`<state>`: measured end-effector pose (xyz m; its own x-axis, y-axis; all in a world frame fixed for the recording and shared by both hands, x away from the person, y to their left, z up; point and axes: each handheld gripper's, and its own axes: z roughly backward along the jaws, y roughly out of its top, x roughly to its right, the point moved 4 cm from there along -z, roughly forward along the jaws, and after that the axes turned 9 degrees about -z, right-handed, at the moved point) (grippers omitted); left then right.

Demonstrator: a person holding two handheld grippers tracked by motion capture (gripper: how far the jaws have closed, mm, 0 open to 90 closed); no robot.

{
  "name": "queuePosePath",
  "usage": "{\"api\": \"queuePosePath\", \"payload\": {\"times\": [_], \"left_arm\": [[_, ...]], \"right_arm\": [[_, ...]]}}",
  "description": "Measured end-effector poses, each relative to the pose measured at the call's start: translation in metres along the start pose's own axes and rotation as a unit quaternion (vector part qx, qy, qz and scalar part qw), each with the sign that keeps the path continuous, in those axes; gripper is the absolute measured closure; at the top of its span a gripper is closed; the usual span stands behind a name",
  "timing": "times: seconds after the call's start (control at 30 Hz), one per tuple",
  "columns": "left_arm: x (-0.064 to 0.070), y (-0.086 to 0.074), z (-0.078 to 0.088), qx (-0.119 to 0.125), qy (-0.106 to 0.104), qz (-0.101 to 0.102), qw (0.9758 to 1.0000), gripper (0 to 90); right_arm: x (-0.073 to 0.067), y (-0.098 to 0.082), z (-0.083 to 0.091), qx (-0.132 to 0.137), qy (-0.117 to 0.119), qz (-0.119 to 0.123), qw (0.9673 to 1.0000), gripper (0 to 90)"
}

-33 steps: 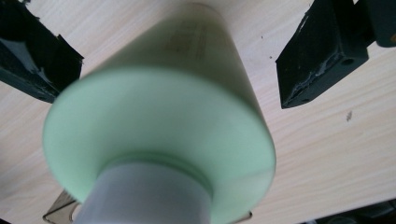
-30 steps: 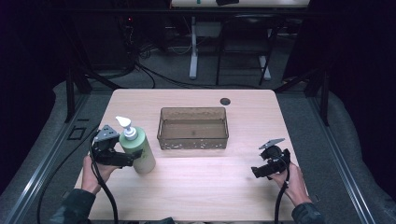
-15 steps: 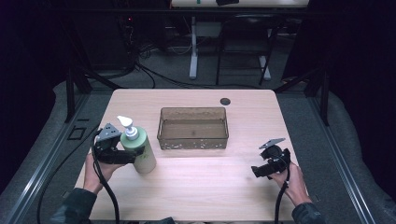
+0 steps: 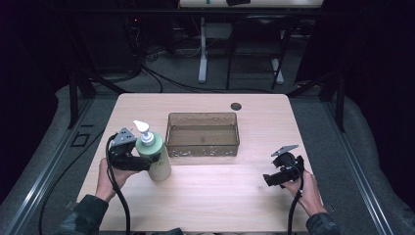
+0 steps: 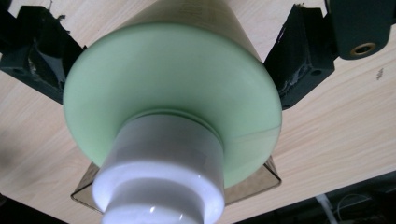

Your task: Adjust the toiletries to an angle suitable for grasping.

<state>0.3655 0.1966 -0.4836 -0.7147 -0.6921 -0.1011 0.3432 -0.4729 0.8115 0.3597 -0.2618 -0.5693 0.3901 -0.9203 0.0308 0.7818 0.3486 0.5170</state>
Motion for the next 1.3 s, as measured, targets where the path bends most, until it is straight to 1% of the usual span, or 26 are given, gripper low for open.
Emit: {"api": "queuePosePath", "payload": {"times": [0.17, 0.43, 0.63, 0.67, 0.93, 1.17, 1.3], "left_arm": [[0.003, 0.002, -0.003, 0.000, -0.003, -0.004, 1.0000, 12.2], [0.006, 0.008, -0.009, -0.002, -0.013, -0.011, 0.9998, 12.1], [0.011, 0.012, -0.014, 0.001, -0.024, -0.019, 0.9995, 12.1], [0.012, 0.013, -0.015, -0.002, -0.027, -0.021, 0.9994, 12.1], [0.018, 0.021, -0.023, -0.005, -0.046, -0.034, 0.9983, 12.1], [0.023, 0.026, -0.029, -0.004, -0.066, -0.050, 0.9966, 12.1], [0.026, 0.029, -0.032, -0.003, -0.069, -0.052, 0.9962, 12.1]], "right_arm": [[0.000, 0.000, 0.000, 0.001, 0.000, 0.000, 1.0000, 2.5], [-0.001, 0.001, 0.000, 0.001, 0.003, 0.002, 1.0000, 2.6], [-0.001, 0.000, 0.000, -0.001, 0.001, 0.006, 1.0000, 2.6], [-0.001, 0.000, 0.000, 0.000, 0.001, 0.006, 1.0000, 2.6], [-0.002, 0.000, -0.002, -0.004, 0.003, 0.006, 1.0000, 2.8], [-0.003, -0.001, -0.002, -0.005, 0.004, 0.005, 1.0000, 3.2], [-0.003, -0.001, -0.002, -0.005, 0.004, 0.007, 1.0000, 3.3]]}}
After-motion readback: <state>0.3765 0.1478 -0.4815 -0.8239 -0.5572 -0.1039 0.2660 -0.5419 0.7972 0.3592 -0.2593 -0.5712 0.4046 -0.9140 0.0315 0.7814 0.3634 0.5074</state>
